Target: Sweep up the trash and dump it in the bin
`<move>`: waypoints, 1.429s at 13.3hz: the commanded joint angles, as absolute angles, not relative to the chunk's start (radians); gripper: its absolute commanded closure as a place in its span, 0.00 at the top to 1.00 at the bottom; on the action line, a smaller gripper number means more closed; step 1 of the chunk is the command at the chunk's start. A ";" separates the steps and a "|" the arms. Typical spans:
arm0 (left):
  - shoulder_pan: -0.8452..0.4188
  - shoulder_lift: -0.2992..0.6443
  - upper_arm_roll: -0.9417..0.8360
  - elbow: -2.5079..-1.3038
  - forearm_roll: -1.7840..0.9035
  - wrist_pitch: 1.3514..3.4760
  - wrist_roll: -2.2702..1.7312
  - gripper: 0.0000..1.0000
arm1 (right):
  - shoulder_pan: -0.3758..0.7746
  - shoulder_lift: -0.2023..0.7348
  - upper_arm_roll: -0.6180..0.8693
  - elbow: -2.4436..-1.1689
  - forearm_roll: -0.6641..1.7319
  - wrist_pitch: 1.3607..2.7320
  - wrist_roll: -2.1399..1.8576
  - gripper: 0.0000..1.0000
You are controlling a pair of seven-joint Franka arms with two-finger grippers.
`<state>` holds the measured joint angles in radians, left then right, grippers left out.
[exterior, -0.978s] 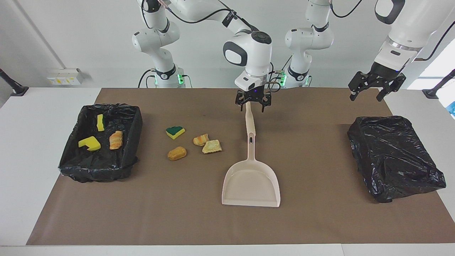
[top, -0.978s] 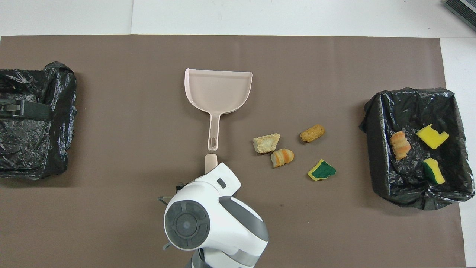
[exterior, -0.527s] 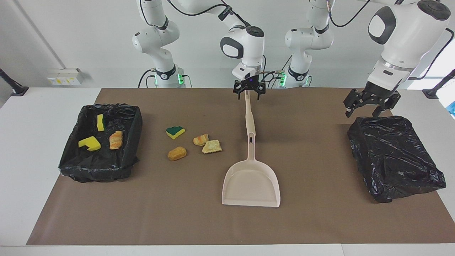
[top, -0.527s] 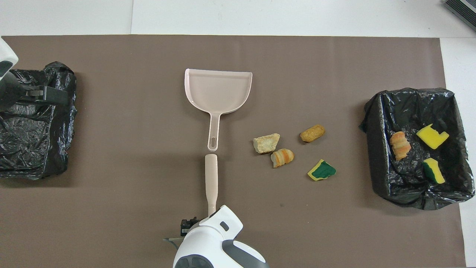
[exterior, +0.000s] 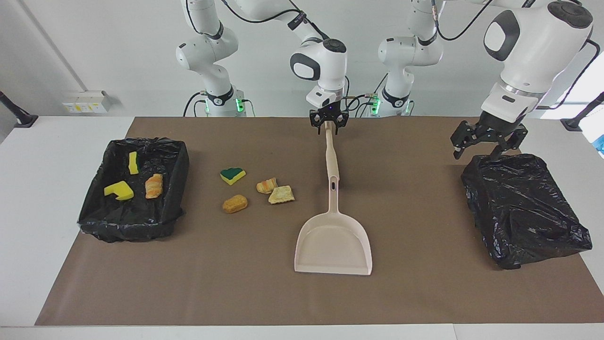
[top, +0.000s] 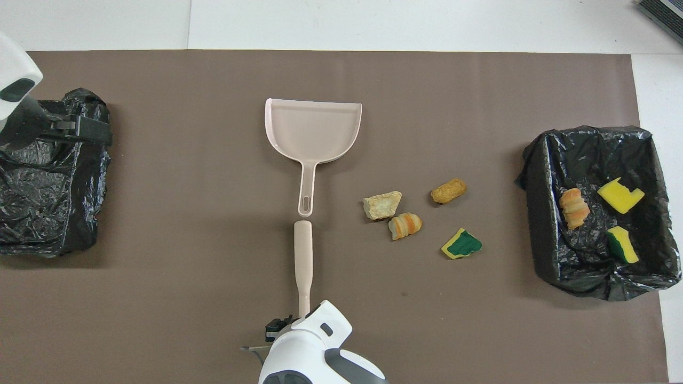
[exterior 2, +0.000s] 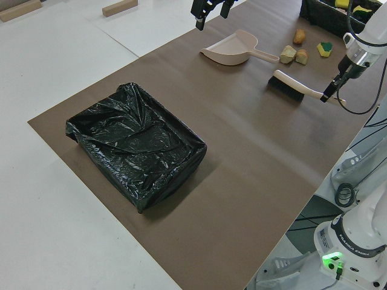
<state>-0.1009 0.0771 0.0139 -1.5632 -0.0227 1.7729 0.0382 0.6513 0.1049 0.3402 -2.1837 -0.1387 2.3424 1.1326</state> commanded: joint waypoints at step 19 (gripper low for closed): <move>-0.303 0.199 0.021 -1.532 -0.038 1.877 -0.132 1.00 | 0.338 -0.205 0.330 -2.149 0.057 1.853 0.731 0.00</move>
